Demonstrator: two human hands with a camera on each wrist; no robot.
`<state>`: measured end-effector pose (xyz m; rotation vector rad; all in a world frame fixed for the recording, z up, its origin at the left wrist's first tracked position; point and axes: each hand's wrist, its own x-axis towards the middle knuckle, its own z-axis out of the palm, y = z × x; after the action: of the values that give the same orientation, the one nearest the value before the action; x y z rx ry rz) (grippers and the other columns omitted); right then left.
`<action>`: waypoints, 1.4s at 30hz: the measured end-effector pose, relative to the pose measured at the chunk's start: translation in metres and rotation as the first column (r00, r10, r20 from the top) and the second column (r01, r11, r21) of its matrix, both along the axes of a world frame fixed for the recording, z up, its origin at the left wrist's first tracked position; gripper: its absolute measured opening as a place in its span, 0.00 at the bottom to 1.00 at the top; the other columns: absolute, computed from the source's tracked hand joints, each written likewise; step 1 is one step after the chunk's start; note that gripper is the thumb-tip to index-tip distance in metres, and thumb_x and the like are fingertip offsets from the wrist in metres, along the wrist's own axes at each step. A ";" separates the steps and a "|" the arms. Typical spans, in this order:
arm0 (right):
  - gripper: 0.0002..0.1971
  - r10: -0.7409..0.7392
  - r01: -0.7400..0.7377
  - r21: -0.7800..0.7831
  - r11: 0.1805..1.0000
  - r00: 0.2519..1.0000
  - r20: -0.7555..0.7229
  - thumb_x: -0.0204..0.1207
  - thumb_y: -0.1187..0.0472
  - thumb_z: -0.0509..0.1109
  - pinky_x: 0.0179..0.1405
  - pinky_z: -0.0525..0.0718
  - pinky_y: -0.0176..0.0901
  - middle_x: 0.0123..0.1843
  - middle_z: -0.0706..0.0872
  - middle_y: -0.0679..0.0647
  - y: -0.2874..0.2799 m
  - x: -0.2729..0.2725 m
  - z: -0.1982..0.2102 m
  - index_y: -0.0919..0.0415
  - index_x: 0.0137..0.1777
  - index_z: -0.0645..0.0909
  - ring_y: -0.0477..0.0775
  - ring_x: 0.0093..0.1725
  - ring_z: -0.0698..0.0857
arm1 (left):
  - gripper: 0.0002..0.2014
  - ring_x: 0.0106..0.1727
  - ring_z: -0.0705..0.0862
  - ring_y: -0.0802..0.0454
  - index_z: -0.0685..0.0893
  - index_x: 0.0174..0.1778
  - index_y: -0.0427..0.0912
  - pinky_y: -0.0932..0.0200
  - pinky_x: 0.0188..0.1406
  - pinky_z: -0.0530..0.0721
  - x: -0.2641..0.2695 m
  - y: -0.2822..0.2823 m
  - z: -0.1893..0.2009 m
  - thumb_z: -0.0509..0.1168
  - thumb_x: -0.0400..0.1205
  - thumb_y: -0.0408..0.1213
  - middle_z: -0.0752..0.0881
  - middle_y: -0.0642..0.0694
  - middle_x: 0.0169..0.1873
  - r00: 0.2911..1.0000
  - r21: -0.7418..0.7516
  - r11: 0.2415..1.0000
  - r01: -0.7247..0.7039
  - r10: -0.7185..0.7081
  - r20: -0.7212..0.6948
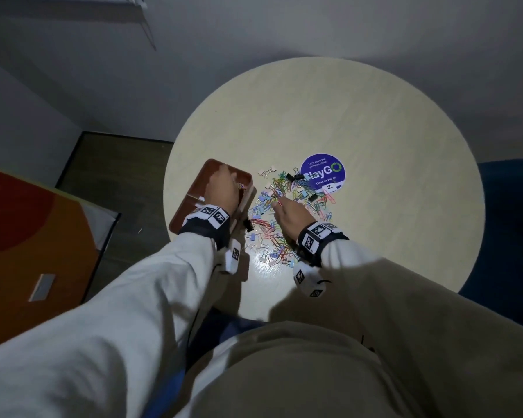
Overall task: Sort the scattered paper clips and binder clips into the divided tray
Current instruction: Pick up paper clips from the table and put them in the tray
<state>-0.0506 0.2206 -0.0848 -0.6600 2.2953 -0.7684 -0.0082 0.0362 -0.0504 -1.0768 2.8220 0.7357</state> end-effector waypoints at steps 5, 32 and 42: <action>0.21 0.032 -0.032 -0.001 0.999 0.999 -0.018 0.89 0.48 0.50 0.47 0.83 0.58 0.43 0.83 0.62 -0.015 0.003 0.003 0.66 0.53 0.75 0.63 0.43 0.83 | 0.10 0.58 0.87 0.33 0.88 0.54 0.30 0.49 0.50 0.83 -0.013 -0.022 -0.013 0.64 0.85 0.30 0.89 0.31 0.55 0.926 0.111 0.989 0.099 -0.133 0.353; 0.18 0.178 -0.159 0.211 0.965 0.981 -0.074 0.79 0.67 0.63 0.60 0.80 0.53 0.66 0.79 0.66 -0.144 -0.020 0.037 0.66 0.69 0.74 0.68 0.63 0.81 | 0.12 0.60 0.86 0.35 0.85 0.61 0.32 0.50 0.54 0.80 -0.007 -0.050 -0.001 0.61 0.85 0.28 0.87 0.32 0.59 0.932 0.092 0.987 0.129 -0.152 0.329; 0.12 0.056 -0.088 -0.104 0.991 0.958 -0.281 0.78 0.70 0.61 0.53 0.81 0.52 0.56 0.81 0.63 -0.092 -0.023 0.047 0.63 0.57 0.82 0.63 0.54 0.83 | 0.12 0.60 0.83 0.34 0.82 0.61 0.38 0.43 0.58 0.80 0.007 -0.035 0.005 0.62 0.83 0.34 0.85 0.36 0.58 0.979 -0.057 0.991 0.119 -0.107 0.171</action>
<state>-0.0733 0.1288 -0.0376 -0.9529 2.4745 -0.8232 -0.0014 0.0017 -0.0456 -0.9290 2.7538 0.5182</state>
